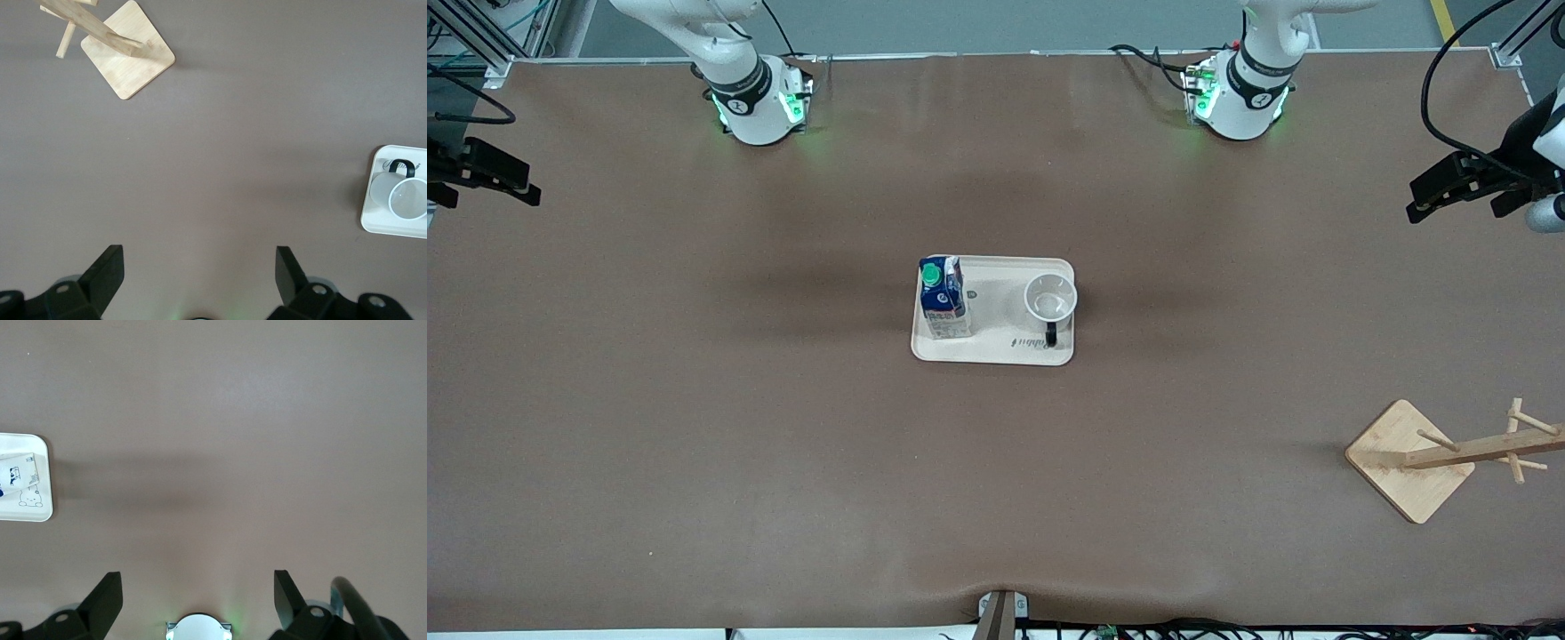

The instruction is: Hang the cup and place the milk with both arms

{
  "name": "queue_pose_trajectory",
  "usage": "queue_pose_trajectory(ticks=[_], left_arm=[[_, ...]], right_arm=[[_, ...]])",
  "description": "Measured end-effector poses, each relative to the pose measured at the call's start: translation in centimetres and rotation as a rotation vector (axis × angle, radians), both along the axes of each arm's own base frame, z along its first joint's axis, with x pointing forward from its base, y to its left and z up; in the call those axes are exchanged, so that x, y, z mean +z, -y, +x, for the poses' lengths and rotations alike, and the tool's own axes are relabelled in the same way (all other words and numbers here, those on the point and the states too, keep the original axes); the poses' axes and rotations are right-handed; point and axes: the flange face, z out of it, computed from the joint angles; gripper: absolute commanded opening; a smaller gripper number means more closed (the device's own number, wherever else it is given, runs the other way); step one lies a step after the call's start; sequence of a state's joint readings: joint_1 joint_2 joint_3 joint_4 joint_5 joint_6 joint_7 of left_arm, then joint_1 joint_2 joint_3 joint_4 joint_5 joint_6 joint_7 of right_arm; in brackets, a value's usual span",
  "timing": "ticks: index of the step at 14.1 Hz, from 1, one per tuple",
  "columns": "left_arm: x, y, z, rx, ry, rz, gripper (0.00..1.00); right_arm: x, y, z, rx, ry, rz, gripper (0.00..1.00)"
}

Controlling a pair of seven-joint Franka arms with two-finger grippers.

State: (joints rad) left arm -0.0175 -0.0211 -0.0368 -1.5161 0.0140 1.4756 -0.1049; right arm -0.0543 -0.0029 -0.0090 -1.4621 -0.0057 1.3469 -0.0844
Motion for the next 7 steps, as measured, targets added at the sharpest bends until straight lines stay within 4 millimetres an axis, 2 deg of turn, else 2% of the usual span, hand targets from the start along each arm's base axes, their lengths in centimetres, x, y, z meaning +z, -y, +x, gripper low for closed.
queue_pose_trajectory(ticks=[7], left_arm=[[0.28,-0.02,-0.66,0.000,-0.042,0.002,1.00]], right_arm=[[0.00,0.01,-0.01,0.000,-0.001,0.000,1.00]])
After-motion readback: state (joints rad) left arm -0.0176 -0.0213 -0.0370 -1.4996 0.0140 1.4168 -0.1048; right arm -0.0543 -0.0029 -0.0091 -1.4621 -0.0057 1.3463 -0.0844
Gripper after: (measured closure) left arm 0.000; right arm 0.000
